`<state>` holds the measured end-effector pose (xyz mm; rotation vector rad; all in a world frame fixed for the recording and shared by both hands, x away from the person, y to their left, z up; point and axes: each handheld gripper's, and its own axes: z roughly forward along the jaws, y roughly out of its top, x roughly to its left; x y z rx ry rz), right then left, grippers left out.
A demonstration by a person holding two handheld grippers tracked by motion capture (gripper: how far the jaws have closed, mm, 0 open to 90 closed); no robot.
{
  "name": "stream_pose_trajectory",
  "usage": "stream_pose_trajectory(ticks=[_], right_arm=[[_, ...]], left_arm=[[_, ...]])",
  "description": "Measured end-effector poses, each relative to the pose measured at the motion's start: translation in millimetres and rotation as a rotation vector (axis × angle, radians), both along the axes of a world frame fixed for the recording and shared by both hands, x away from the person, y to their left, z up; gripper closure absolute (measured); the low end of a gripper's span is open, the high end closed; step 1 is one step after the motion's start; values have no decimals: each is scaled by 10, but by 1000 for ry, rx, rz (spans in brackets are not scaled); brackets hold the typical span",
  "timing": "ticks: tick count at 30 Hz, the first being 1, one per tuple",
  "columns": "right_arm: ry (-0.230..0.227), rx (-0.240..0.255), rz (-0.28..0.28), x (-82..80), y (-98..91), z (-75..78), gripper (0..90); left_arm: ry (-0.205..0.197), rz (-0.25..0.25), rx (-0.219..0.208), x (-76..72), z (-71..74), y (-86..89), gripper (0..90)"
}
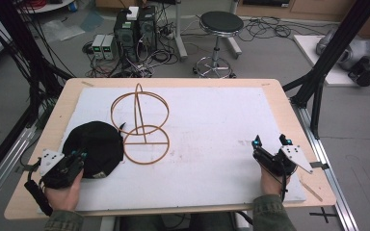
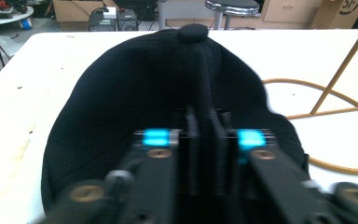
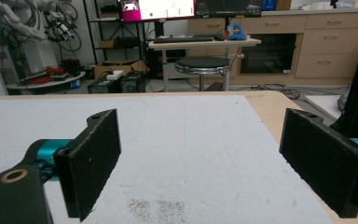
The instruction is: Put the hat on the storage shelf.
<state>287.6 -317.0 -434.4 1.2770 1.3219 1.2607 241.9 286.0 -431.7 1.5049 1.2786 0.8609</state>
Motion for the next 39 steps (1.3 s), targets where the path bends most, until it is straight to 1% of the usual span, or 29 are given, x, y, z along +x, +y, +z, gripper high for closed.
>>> stream_pose_trajectory(ticks=[3, 7, 9, 10, 14, 17, 18, 22, 24, 27, 29, 32, 36, 39], right_arm=[[-3, -6, 0, -2, -4, 1, 118], [0, -1, 0, -3, 0, 1, 118], [2, 0, 0, -4, 2, 1, 118], [0, -2, 0, -3, 0, 1, 118], [-1, -1, -3, -5, -6, 2, 118], [-3, 2, -4, -5, -3, 3, 118], [-3, 3, -4, -4, -4, 3, 118], [-3, 7, -4, -1, -21, 1, 118], [-5, 7, -4, -5, -18, 3, 118], [0, 9, -2, -7, -9, 3, 118], [-3, 7, 0, -5, -10, 3, 118], [-5, 11, -4, -6, -16, 5, 118], [-6, 22, -10, -13, -25, 10, 118], [-7, 18, -10, -11, -26, 10, 118]], left_arm=[[-7, 8, 10, -14, 21, 2, 872], [-18, 8, 15, -25, 36, 0, 874], [-19, 10, 16, -29, 38, 1, 874], [-23, 13, 9, -29, 37, -3, 874], [-31, 9, 10, -40, 43, 10, 875], [-45, 5, 17, -51, 63, 10, 875], [-53, 7, 13, -56, 73, 7, 875], [-86, 17, 24, -82, 119, 3, 875], [-109, 22, 18, -94, 142, 3, 875], [-132, 22, 25, -116, 189, 10, 875], [-150, 21, 17, -124, 220, 9, 875], [-173, 14, 17, -127, 264, 11, 875], [-204, 9, -6, -102, 329, 18, 875], [-239, 6, -28, -93, 407, 24, 875]])
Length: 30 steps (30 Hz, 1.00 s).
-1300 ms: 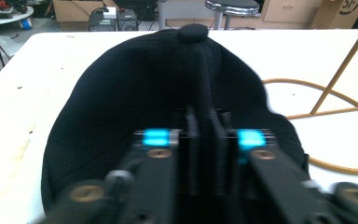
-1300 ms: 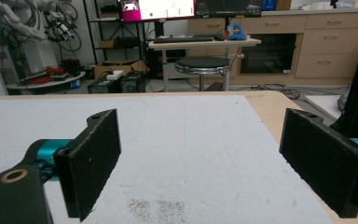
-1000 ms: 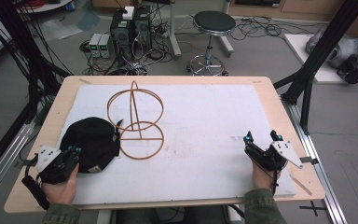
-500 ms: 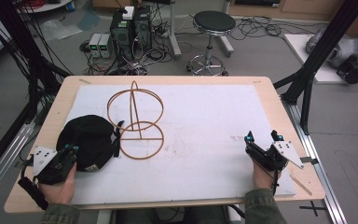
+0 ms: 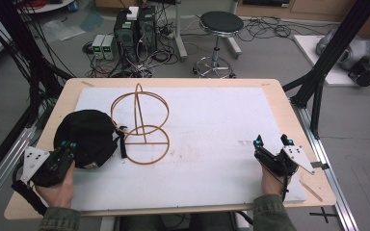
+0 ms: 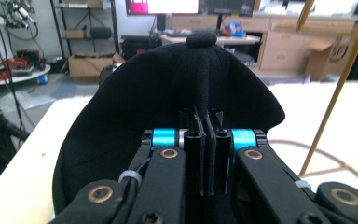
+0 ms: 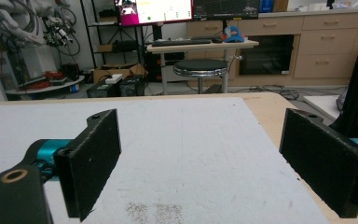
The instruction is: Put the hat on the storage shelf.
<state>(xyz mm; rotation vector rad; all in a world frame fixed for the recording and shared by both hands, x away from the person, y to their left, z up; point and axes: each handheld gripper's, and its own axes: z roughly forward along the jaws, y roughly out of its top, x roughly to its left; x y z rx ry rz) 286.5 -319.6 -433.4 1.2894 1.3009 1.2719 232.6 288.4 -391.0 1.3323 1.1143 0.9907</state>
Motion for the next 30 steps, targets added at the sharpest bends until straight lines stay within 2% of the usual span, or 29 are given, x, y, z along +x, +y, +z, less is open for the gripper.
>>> stream_pose_trajectory(ticks=[7, 9, 11, 18, 22, 30], right_arm=[[-2, 2, -1, 2, 2, 1, 118], [-4, 1, -3, 6, 10, 3, 118], [-2, 4, 1, 8, 24, 5, 118], [-6, -5, 3, 16, 23, 4, 118], [-6, -2, 6, 14, 26, 5, 118], [-9, -4, 6, 9, 30, 7, 118]], left_arm=[[-104, -3, -38, -23, 190, -26, 875], [-125, 1, -26, -5, 240, -41, 875], [-145, 8, -26, 15, 279, -49, 875], [-214, 9, -67, 50, 444, -53, 875], [-248, 23, -75, 37, 539, -43, 875], [-321, 31, -119, 4, 686, -19, 875]])
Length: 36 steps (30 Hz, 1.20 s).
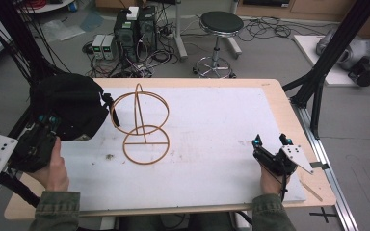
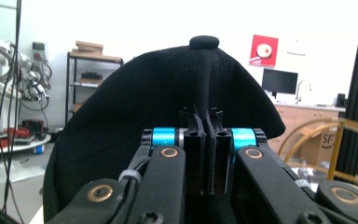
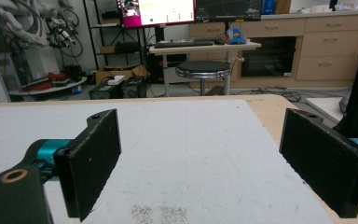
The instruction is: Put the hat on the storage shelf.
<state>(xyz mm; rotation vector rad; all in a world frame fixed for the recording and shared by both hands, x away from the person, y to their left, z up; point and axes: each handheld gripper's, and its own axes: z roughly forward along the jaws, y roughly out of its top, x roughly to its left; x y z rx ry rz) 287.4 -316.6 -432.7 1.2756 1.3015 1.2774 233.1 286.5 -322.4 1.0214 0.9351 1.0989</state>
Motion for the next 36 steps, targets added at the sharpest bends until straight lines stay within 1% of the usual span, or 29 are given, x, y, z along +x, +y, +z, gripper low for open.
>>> stream_pose_trajectory(ticks=[3, 6, 9, 11, 13, 19, 26, 31, 36], right_arm=[[0, 0, 0, 0, 1, 0, 118], [0, -2, 1, 0, 2, 0, 118], [-1, 2, 1, -1, 3, 2, 118], [-3, 4, -1, -4, 0, 3, 118], [-13, 5, -3, -10, -2, 8, 118], [-14, -4, 10, -9, 16, 9, 118], [-20, -9, 11, -16, 13, 12, 118], [-24, 1, 12, -30, 20, 20, 118], [-32, 11, 18, -39, 26, 26, 118]], left_arm=[[-24, -8, -17, 5, 50, -5, 875], [-57, -18, -23, 8, 104, -22, 875], [-98, -26, -25, 4, 148, -54, 875], [-129, -35, -36, -1, 169, -71, 875], [-150, -51, -47, 8, 199, -87, 874], [-172, -96, -29, 66, 307, -149, 874], [-198, -146, -35, 142, 396, -233, 874], [-201, -187, -27, 225, 426, -336, 874], [-194, -229, -13, 311, 475, -475, 874]])
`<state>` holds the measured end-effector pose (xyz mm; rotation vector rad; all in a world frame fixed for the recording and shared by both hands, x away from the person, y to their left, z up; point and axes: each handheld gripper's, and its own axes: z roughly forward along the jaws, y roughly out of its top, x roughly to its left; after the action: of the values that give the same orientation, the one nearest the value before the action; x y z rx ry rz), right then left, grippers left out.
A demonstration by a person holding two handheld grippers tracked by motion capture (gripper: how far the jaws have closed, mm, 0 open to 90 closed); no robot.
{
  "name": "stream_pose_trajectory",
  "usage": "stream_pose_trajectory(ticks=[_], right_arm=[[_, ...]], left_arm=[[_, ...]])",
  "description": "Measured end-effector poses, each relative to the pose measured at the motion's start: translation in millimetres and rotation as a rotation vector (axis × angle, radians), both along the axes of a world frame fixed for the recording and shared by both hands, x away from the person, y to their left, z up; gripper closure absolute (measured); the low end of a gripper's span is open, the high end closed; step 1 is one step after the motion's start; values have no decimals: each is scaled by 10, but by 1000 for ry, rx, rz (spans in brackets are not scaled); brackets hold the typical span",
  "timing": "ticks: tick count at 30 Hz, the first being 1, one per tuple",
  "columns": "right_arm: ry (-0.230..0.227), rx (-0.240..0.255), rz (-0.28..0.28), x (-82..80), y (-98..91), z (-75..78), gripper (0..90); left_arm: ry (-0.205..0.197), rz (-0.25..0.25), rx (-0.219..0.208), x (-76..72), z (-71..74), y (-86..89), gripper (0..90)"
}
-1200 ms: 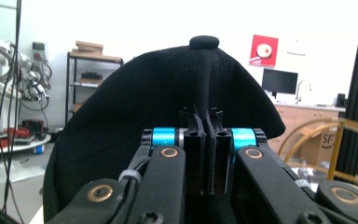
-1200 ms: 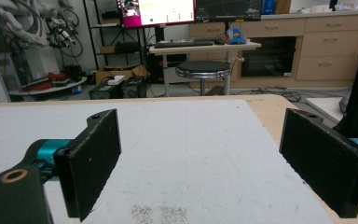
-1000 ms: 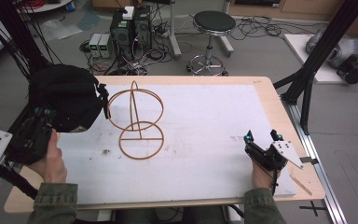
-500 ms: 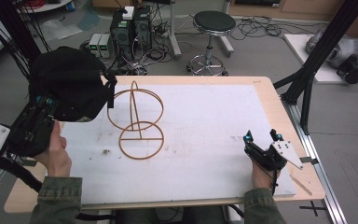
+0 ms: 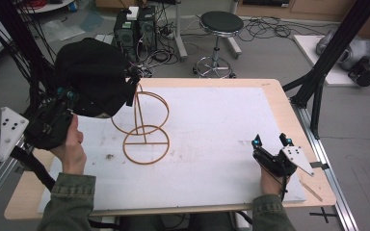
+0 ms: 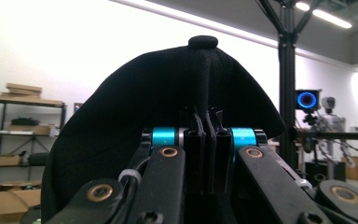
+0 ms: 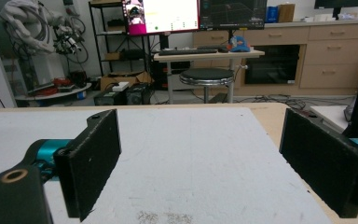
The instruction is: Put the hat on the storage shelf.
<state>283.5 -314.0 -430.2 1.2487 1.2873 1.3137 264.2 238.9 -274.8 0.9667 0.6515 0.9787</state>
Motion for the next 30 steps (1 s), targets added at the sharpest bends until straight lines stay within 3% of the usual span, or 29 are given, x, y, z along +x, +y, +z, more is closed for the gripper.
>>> stream_pose_trajectory(ticks=[8, 20, 26, 30], right_arm=[[-11, -3, 3, -7, -4, 6, 118], [-19, 3, 2, -9, -14, 12, 118], [-21, 2, 2, -6, -20, 12, 118], [-23, 0, 0, -5, -28, 12, 118]], left_arm=[[27, -84, 9, 134, 31, -159, 874], [55, -154, 33, 280, 54, -372, 874], [86, -172, 49, 340, 52, -419, 874], [138, -179, 59, 383, 45, -414, 874]])
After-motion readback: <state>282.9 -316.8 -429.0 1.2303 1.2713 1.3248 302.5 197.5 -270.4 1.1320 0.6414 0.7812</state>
